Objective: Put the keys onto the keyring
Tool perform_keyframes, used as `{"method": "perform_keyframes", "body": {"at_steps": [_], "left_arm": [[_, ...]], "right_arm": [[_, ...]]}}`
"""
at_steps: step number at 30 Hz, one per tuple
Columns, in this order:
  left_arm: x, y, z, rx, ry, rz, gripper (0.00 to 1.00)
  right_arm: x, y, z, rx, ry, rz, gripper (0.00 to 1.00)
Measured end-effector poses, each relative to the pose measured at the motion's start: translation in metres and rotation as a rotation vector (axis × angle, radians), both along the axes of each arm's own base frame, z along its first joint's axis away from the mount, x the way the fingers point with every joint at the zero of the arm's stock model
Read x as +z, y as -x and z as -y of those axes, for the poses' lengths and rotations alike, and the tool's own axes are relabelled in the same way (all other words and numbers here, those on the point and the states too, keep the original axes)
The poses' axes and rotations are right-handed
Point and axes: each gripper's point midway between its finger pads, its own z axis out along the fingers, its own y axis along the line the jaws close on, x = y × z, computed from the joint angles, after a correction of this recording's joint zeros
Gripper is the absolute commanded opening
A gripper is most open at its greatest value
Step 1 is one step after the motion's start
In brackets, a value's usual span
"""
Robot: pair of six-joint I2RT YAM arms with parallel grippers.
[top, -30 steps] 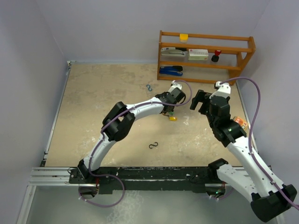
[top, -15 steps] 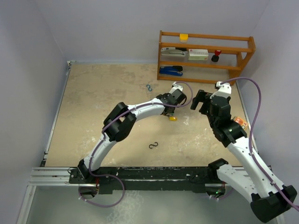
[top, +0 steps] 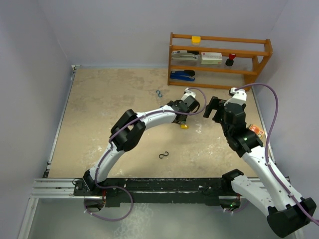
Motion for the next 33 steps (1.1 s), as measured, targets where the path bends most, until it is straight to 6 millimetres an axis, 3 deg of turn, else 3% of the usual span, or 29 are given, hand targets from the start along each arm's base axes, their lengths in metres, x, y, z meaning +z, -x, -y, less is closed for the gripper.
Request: {"method": "perform_keyframes", "body": {"at_steps": [33], "left_arm": [[-0.0003,0.0042,0.0033,-0.007,-0.004,0.002,0.0]], "right_arm": [[0.0027,0.0012,0.0018,-0.003,-0.004,0.009,1.0]]}}
